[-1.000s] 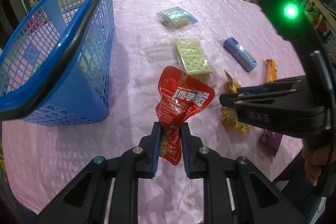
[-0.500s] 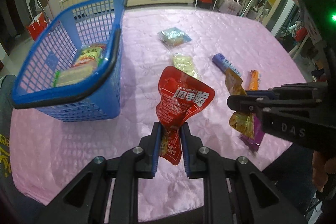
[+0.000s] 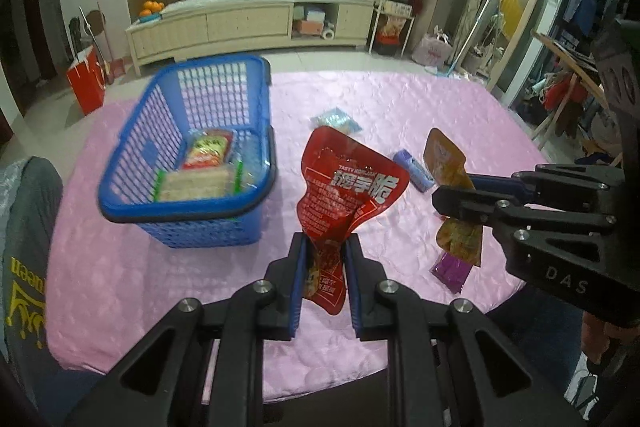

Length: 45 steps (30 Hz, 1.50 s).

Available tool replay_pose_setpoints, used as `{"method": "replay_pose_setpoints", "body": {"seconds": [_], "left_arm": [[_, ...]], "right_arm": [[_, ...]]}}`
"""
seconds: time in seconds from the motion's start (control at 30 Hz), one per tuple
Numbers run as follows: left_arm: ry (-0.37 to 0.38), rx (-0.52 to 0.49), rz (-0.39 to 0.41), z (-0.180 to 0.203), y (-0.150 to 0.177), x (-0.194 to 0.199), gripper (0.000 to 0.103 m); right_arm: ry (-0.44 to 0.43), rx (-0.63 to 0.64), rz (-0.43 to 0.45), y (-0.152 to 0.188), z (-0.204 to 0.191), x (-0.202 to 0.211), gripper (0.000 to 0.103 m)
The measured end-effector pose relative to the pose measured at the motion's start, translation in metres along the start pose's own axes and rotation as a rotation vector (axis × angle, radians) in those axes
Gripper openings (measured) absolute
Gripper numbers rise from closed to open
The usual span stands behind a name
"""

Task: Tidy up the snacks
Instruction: 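Carry the red and yellow pouches over the blue basket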

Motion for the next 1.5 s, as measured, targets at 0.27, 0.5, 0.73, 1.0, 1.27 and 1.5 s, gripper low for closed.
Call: {"method": "replay_pose_setpoints", "body": {"seconds": [0.27,0.5,0.73,1.0,1.27,1.5], "left_arm": [[-0.008,0.0,0.049,-0.031,-0.023,0.034,0.017],[-0.03,0.014,0.07,-0.063,-0.037,0.041,0.017],[-0.057,0.042,0.056,-0.096,-0.045,0.031,0.017],[-0.068,0.057,0.04,-0.124,-0.048,0.012,0.017],[-0.078,0.112,0.005,-0.155,-0.04,-0.018,0.017],[-0.091,0.148,-0.011,-0.171,-0.035,-0.032,0.017]], "right_arm": [[-0.045,0.132,0.113,-0.035,-0.035,0.015,0.021],[-0.104,0.239,0.175,-0.058,-0.071,0.008,0.021],[-0.122,0.308,0.173,-0.072,-0.094,-0.014,0.021],[-0.139,0.34,0.141,-0.082,-0.103,-0.046,0.021],[-0.156,0.343,0.067,-0.08,-0.105,-0.085,0.022],[-0.165,0.344,0.003,-0.074,-0.105,-0.116,0.022]]}}
Point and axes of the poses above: each gripper's, at about its wrist camera, not at the fingertips, and x roughly against the way its jaws point, z to its right, y to its underside, the point moved 9 cm from there along -x, roughly the way its jaws point, and after that the axes turned 14 degrees about z, right-handed, at the moved point
